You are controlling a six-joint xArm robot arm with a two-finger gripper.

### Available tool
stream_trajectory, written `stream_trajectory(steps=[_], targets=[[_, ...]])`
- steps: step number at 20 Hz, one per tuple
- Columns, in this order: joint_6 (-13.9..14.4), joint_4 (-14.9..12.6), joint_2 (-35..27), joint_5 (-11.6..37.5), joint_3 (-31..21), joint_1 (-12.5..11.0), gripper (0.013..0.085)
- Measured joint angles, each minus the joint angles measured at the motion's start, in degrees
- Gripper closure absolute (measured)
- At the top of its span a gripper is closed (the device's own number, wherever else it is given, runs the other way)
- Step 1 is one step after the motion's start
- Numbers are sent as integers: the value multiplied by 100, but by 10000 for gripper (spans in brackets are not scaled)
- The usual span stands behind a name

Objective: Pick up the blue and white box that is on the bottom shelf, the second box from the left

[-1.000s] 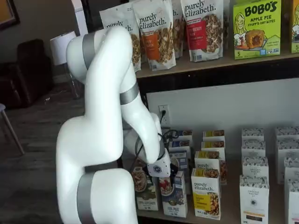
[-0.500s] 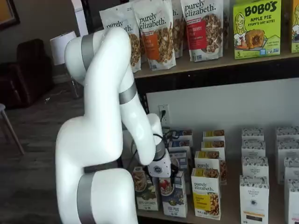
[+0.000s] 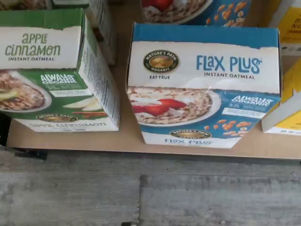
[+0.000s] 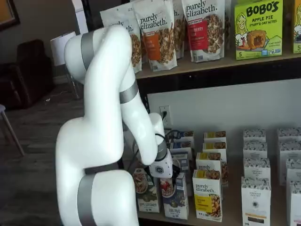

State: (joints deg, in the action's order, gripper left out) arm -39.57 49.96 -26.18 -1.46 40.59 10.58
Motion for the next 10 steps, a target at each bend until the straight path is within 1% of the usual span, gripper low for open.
stream_trajectory(steps=[3, 7, 8, 10], targets=[[-69, 55, 38, -27, -15, -15, 130], [133, -204, 103, -149, -52, -83, 130], [288, -388, 121, -201, -69, -119, 130], [523, -664, 146, -285, -87, -168, 130]])
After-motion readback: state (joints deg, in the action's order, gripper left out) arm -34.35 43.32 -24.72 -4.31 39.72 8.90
